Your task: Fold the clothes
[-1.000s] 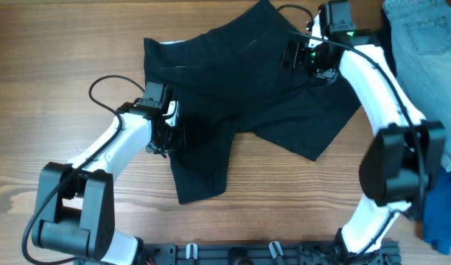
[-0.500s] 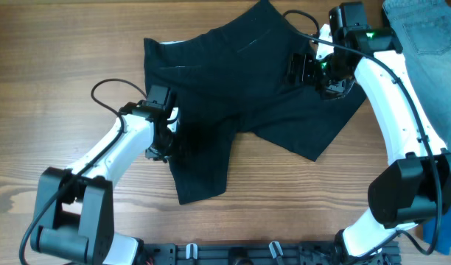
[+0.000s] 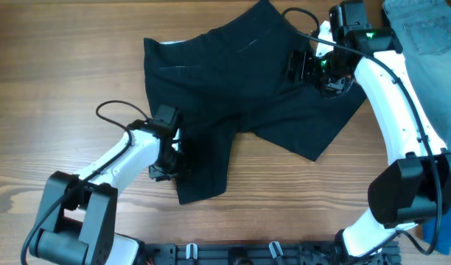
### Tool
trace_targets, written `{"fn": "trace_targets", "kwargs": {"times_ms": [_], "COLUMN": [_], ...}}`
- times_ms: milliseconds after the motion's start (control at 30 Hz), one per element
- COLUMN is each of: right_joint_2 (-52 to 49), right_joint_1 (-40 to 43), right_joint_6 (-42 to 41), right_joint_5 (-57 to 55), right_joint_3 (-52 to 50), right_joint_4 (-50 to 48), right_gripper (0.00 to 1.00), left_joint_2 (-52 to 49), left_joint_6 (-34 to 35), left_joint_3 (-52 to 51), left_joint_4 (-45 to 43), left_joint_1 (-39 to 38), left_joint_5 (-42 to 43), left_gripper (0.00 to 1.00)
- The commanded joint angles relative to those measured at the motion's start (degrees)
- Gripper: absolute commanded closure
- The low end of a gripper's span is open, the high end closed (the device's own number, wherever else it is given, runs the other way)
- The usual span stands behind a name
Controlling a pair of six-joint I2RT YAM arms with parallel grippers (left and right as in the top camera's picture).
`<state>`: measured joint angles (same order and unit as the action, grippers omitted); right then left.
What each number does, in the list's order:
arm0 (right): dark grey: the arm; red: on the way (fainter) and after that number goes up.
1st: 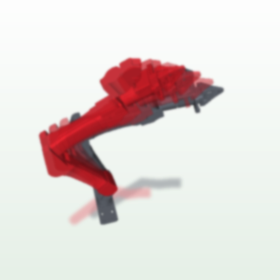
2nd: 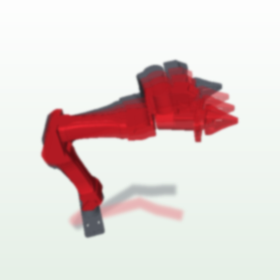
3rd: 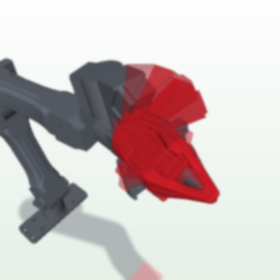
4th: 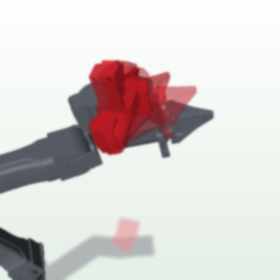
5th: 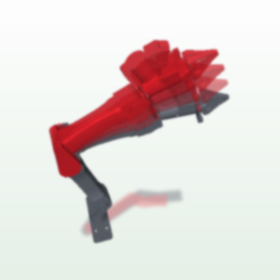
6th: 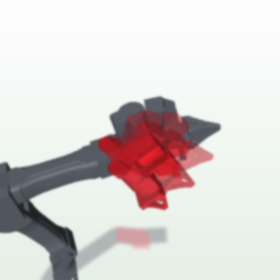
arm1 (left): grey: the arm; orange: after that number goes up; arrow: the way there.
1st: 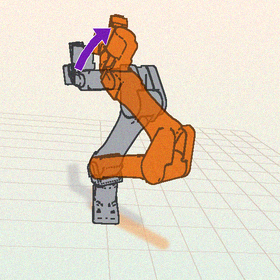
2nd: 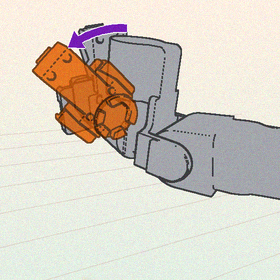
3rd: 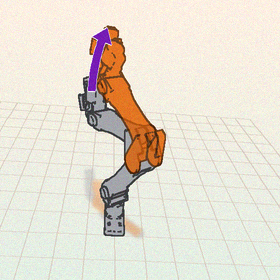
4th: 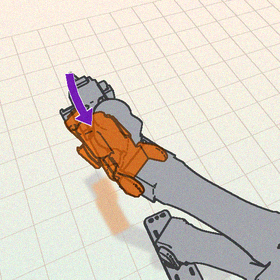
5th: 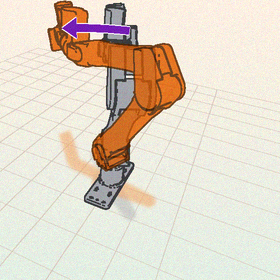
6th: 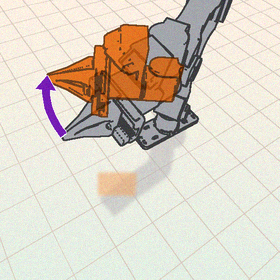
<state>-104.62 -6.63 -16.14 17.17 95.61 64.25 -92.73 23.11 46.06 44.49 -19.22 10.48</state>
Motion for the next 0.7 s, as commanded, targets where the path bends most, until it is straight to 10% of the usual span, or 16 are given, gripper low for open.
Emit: {"fn": "trace_targets", "kwargs": {"times_ms": [0,100,667], "right_joint_2": [0.13,0.13,0.13], "right_joint_1": [-0.15,-0.15,-2.29], "right_joint_6": [0.52,0.33,1.33], "right_joint_5": [0.72,0.63,4.76], "right_joint_3": [-0.50,-0.50,-3.43], "right_joint_4": [-0.39,0.09,1.38], "right_gripper": [0.00,0.04,0.04], "left_joint_2": [-0.11,-0.11,9.27], "left_joint_6": [3.15,5.01,4.39], "left_joint_3": [-1.07,-1.03,31.15], "left_joint_4": [-3.04,-6.19,-2.62], "left_joint_1": [-4.26,-7.48,-2.71], "left_joint_5": [3.04,3.45,4.92], "left_gripper": [0.56,0.96,0.96]}}
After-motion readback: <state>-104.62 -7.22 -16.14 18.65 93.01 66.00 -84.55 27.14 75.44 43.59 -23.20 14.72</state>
